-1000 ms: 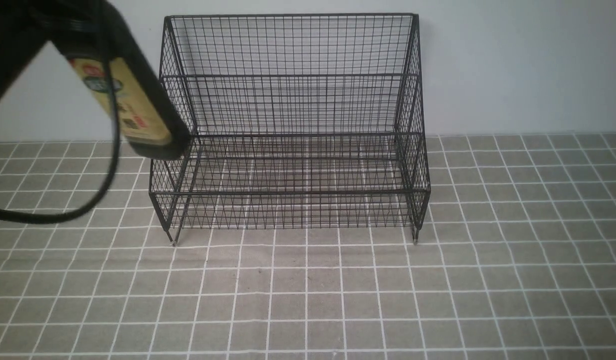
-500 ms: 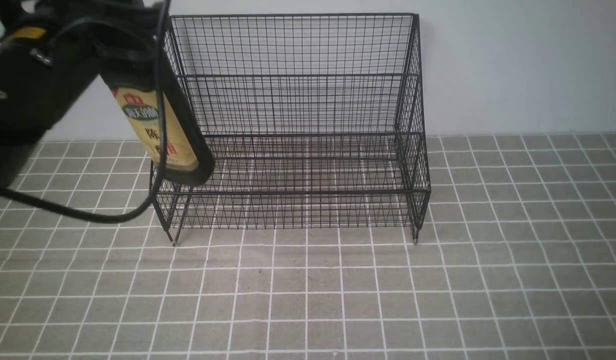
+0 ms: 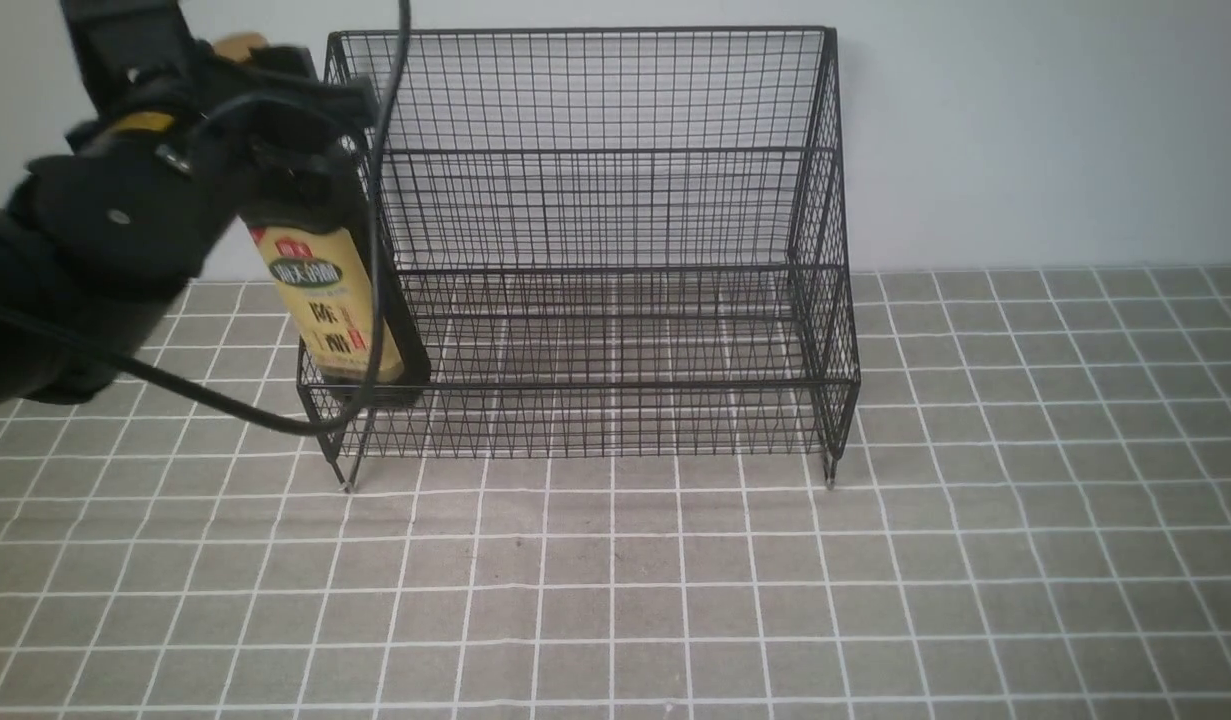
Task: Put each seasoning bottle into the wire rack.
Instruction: Use the left arm to put the condiment bottle back on the shelf
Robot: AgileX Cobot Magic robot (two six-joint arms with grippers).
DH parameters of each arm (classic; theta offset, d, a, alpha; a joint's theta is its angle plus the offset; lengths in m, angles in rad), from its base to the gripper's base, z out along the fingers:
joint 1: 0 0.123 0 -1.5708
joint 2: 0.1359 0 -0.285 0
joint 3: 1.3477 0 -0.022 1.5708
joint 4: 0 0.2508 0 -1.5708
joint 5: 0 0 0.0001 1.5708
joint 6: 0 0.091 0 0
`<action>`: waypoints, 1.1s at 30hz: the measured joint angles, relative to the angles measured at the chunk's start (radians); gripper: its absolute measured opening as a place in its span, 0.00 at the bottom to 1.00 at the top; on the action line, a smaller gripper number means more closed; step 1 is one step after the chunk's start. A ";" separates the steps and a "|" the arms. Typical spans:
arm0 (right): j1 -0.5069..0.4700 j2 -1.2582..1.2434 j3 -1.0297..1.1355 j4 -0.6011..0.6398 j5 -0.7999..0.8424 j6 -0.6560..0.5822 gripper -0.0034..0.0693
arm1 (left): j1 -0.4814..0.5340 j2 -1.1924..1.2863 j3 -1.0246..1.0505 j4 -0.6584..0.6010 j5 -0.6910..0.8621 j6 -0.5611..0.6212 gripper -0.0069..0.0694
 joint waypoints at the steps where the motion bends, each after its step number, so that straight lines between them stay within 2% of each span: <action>1: 0.000 0.000 0.000 0.000 0.000 0.000 0.03 | 0.000 0.007 0.000 -0.001 0.004 0.000 0.49; 13: 0.000 0.000 0.000 0.000 0.000 0.000 0.03 | 0.000 0.047 -0.001 0.002 0.035 0.004 0.49; 20: 0.000 0.000 0.000 0.000 0.000 0.000 0.03 | 0.000 0.039 -0.011 0.018 0.039 0.009 0.57; 25: 0.000 0.000 0.000 0.000 0.000 0.000 0.03 | 0.000 0.031 -0.011 0.021 0.072 0.011 0.58; 33: 0.000 0.000 0.000 -0.001 0.000 0.000 0.03 | 0.000 -0.033 -0.011 0.023 0.119 0.078 0.58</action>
